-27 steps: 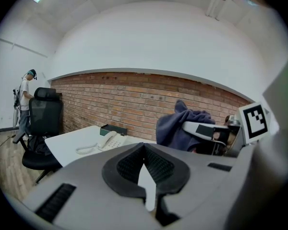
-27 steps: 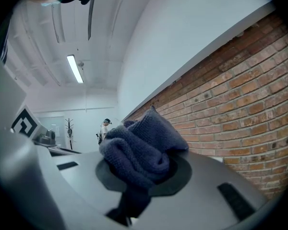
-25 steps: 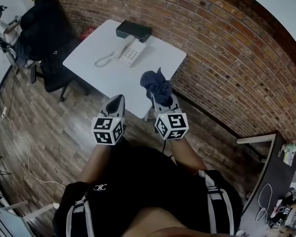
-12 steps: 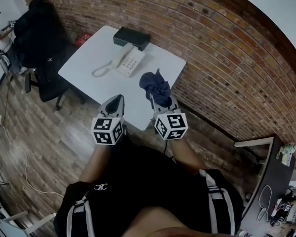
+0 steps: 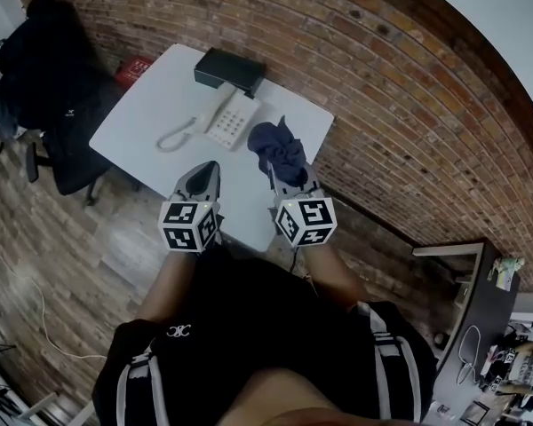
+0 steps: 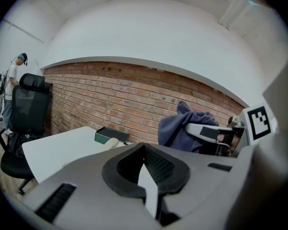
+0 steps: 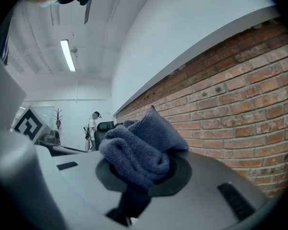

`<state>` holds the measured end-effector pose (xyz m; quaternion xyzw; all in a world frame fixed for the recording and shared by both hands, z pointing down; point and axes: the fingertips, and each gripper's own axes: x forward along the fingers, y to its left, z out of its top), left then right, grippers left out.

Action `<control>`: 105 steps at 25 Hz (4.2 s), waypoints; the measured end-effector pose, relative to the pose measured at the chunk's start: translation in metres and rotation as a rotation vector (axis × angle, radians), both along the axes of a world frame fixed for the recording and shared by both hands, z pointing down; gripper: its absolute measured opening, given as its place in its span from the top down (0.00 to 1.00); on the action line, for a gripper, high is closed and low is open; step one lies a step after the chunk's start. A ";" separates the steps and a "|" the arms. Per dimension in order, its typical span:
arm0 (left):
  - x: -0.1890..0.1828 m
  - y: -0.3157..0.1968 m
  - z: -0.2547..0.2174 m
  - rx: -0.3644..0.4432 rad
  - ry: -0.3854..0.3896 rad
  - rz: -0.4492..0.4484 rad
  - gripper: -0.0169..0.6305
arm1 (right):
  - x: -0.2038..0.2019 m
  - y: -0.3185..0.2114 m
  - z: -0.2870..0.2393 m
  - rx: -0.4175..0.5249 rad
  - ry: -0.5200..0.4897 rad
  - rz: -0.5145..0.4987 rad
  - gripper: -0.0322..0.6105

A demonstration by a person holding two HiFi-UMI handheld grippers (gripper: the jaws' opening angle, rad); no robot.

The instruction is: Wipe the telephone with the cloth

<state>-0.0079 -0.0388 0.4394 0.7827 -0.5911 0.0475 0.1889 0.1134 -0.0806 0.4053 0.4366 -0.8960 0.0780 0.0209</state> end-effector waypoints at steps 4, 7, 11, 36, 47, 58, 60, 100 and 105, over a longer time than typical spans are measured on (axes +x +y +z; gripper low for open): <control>-0.017 -0.025 0.009 -0.029 0.011 0.037 0.99 | -0.017 -0.024 0.004 -0.012 0.018 0.038 0.88; -0.030 -0.046 0.014 -0.040 0.017 0.071 0.99 | -0.030 -0.042 0.007 -0.025 0.032 0.067 0.88; -0.049 -0.076 0.021 -0.057 0.028 0.121 0.99 | -0.048 -0.070 0.014 -0.042 0.055 0.103 0.88; -0.115 -0.179 0.064 -0.122 0.051 0.151 0.99 | -0.110 -0.250 0.121 -0.220 0.206 0.117 0.88; -0.136 -0.201 0.081 -0.150 0.058 0.147 0.99 | -0.123 -0.288 0.184 -0.327 0.307 0.139 0.88; -0.148 -0.204 0.090 -0.160 0.094 0.114 0.99 | -0.121 -0.297 0.246 -0.461 0.489 0.080 0.88; -0.149 -0.200 0.089 -0.156 0.095 0.109 0.99 | -0.123 -0.291 0.251 -0.458 0.521 0.065 0.88; -0.151 -0.129 0.085 -0.162 0.086 0.050 0.99 | -0.186 -0.121 0.292 -0.431 0.682 -0.354 0.88; -0.149 -0.133 0.088 -0.171 0.084 0.057 0.99 | -0.178 -0.132 0.289 -0.383 0.717 -0.337 0.88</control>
